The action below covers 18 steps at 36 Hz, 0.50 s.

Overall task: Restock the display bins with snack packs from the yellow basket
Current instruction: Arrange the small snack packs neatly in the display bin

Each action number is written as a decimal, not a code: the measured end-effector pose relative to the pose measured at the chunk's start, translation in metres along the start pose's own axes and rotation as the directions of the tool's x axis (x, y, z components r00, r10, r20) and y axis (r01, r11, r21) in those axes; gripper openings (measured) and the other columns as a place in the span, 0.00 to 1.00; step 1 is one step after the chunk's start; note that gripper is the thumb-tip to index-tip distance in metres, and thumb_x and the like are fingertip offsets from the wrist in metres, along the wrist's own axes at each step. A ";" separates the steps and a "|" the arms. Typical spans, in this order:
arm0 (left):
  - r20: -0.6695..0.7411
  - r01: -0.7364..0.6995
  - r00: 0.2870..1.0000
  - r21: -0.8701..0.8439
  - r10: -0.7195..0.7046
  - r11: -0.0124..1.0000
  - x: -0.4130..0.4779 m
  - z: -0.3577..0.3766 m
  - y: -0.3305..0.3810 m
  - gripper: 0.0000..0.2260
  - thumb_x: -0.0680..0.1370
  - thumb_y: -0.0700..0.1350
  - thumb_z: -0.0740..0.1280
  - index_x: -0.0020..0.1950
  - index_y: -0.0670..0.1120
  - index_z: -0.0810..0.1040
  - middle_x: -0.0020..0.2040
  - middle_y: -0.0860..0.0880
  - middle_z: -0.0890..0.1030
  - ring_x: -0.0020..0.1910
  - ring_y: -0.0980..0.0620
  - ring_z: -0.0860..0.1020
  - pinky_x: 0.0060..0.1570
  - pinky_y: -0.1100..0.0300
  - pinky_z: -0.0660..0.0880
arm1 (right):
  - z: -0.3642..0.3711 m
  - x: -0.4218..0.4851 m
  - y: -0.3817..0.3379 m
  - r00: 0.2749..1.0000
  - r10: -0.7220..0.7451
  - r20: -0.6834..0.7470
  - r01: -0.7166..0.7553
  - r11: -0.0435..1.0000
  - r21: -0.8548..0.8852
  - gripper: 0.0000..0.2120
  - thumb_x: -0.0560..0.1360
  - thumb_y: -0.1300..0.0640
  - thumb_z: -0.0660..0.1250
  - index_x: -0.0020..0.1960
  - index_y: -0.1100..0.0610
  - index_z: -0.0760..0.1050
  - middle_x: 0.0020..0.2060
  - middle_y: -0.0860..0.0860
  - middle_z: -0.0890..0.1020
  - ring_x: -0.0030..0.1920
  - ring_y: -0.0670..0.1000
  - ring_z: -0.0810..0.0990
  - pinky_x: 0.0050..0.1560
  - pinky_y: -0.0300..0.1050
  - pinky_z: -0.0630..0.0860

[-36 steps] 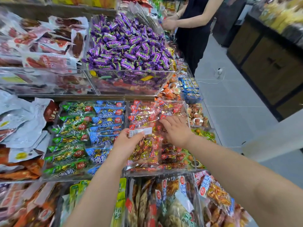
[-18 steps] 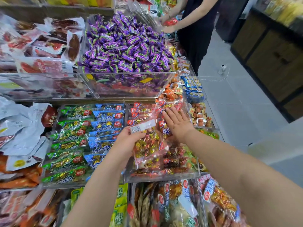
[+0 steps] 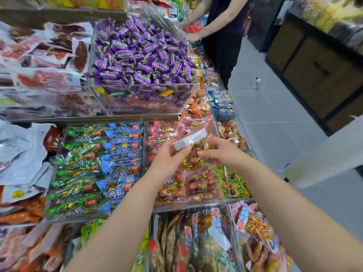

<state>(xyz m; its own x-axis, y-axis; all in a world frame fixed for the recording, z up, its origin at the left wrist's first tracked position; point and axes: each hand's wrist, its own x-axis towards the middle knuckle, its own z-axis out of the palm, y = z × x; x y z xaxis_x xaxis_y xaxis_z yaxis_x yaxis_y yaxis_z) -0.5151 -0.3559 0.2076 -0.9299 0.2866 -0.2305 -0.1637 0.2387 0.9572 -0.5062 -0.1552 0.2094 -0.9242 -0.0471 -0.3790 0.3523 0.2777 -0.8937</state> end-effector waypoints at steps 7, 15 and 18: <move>0.376 -0.400 0.916 0.822 0.141 0.406 -0.005 -0.011 -0.032 0.35 0.76 0.66 0.60 0.78 0.49 0.57 0.77 0.48 0.62 0.76 0.47 0.57 0.74 0.50 0.55 | -0.036 -0.009 0.006 0.965 0.106 -0.240 -0.088 0.992 0.087 0.29 0.65 0.54 0.76 0.64 0.57 0.72 0.51 0.54 0.80 0.48 0.53 0.80 0.49 0.52 0.79; 0.287 -0.282 0.957 0.956 0.052 -0.083 -0.008 -0.005 -0.048 0.45 0.74 0.72 0.54 0.79 0.46 0.42 0.76 0.43 0.58 0.74 0.41 0.57 0.73 0.47 0.56 | -0.030 -0.016 0.000 0.964 0.001 -0.265 -0.162 0.793 -0.587 0.25 0.66 0.51 0.73 0.62 0.50 0.73 0.52 0.51 0.76 0.47 0.51 0.78 0.43 0.46 0.78; 0.231 -0.227 0.971 0.971 0.055 -0.073 -0.009 -0.004 -0.052 0.45 0.75 0.71 0.55 0.79 0.45 0.41 0.74 0.42 0.59 0.72 0.42 0.59 0.71 0.48 0.57 | -0.017 -0.017 -0.006 0.947 -0.041 -0.319 -0.187 0.738 -0.648 0.32 0.68 0.57 0.68 0.71 0.51 0.64 0.58 0.54 0.77 0.47 0.55 0.78 0.45 0.46 0.77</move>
<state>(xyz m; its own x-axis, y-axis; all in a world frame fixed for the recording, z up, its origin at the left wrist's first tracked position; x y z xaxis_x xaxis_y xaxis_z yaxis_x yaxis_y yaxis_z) -0.5000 -0.3746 0.1606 -0.8364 0.5057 -0.2116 0.5425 0.8189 -0.1874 -0.4955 -0.1395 0.2258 -0.9365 0.2500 -0.2459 0.3370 0.8359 -0.4332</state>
